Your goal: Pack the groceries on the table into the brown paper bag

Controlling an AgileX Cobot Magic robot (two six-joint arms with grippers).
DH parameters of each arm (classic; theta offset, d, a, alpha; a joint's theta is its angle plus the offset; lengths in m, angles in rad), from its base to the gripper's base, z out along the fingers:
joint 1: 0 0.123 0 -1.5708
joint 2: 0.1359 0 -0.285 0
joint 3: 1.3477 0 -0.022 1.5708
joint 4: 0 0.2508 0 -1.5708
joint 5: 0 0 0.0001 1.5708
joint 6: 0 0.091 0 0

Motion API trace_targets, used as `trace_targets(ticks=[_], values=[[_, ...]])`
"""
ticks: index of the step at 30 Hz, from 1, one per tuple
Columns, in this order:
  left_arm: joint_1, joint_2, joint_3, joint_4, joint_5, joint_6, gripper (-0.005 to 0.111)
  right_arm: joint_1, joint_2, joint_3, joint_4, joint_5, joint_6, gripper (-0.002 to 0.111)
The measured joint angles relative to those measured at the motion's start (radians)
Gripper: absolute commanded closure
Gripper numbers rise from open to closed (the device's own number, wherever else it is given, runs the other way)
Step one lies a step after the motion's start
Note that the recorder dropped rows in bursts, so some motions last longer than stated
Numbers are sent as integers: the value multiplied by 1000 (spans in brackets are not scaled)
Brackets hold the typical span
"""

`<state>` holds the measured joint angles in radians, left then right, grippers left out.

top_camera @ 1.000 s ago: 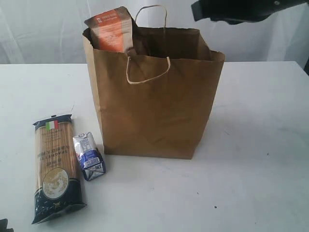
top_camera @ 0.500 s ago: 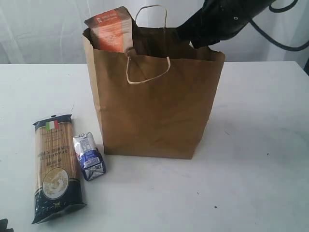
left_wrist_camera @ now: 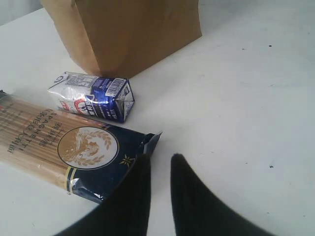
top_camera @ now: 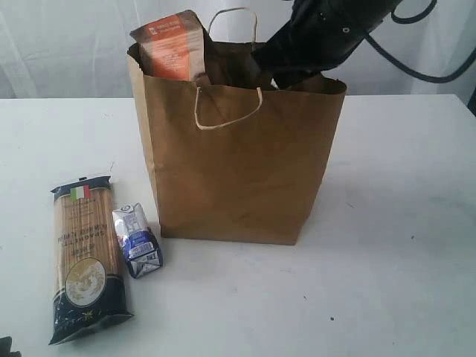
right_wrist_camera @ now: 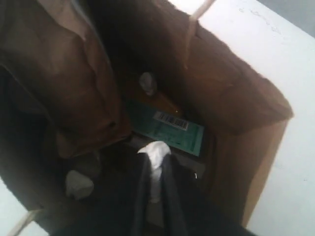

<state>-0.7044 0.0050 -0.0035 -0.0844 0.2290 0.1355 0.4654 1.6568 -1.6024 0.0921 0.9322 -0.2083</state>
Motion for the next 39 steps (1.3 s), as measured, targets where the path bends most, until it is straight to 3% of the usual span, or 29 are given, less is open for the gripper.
trace_targets(ticks=[4, 7, 17, 26, 34, 39], values=[[0, 0, 0, 0, 0, 0, 85, 4, 5, 0, 0, 0, -4, 59], [0, 0, 0, 0, 0, 0, 85, 4, 5, 0, 0, -21, -4, 59], [0, 0, 0, 0, 0, 0, 85, -3, -82, 35, -17, -187, 24, 82], [0, 0, 0, 0, 0, 0, 85, -58, -395, 291, -46, -411, 82, 108], [0, 0, 0, 0, 0, 0, 85, -64, -663, 621, -44, -576, 86, 108], [0, 0, 0, 0, 0, 0, 85, -64, -800, 741, -44, -598, 97, 108]])
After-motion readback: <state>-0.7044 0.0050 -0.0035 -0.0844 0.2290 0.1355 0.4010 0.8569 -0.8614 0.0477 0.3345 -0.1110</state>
